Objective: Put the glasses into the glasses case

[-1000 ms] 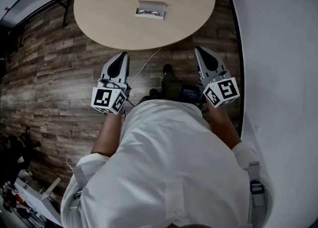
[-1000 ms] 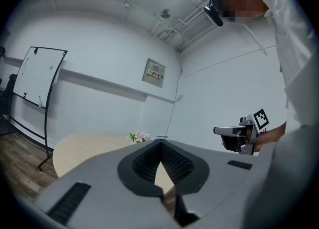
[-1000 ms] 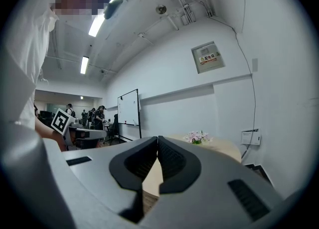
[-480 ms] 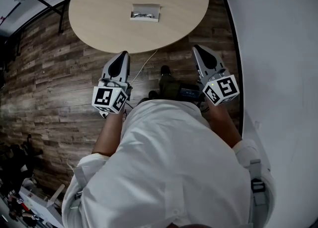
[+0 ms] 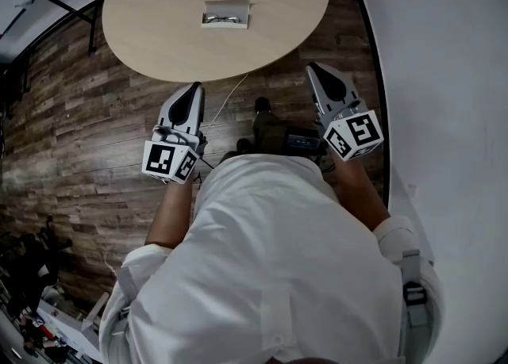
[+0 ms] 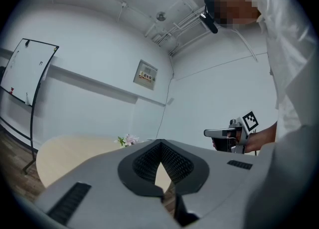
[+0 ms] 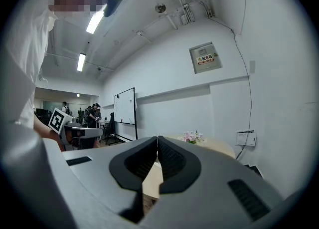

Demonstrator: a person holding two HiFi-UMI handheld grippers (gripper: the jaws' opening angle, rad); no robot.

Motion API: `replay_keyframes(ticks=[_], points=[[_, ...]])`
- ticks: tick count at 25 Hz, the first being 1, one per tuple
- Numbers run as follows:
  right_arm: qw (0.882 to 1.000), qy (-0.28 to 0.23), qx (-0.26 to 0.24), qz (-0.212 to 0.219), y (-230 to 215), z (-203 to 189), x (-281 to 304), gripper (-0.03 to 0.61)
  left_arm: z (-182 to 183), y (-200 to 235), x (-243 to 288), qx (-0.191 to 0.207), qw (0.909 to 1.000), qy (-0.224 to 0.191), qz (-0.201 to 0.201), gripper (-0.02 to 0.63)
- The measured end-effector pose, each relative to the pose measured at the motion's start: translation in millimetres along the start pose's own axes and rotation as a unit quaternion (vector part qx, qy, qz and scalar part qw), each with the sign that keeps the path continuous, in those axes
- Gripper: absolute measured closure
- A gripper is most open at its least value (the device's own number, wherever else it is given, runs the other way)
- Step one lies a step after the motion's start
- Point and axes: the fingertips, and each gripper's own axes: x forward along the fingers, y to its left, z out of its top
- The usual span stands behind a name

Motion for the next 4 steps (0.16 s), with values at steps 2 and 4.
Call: replay_keyframes(ticks=[2, 4], points=[[1.000, 0.001, 0.000, 0.001, 0.1, -0.8, -0.2, 0.554, -3.3, 0.8, 0.1, -0.012, 0.9999, 0.000, 0.001, 0.607], [1.000, 0.002, -0.001, 0.001, -0.2, -1.5, -1.0, 0.554, -7.7, 4.0, 0.6, -0.021, 0.9997, 0.002, 0.011, 0.608]])
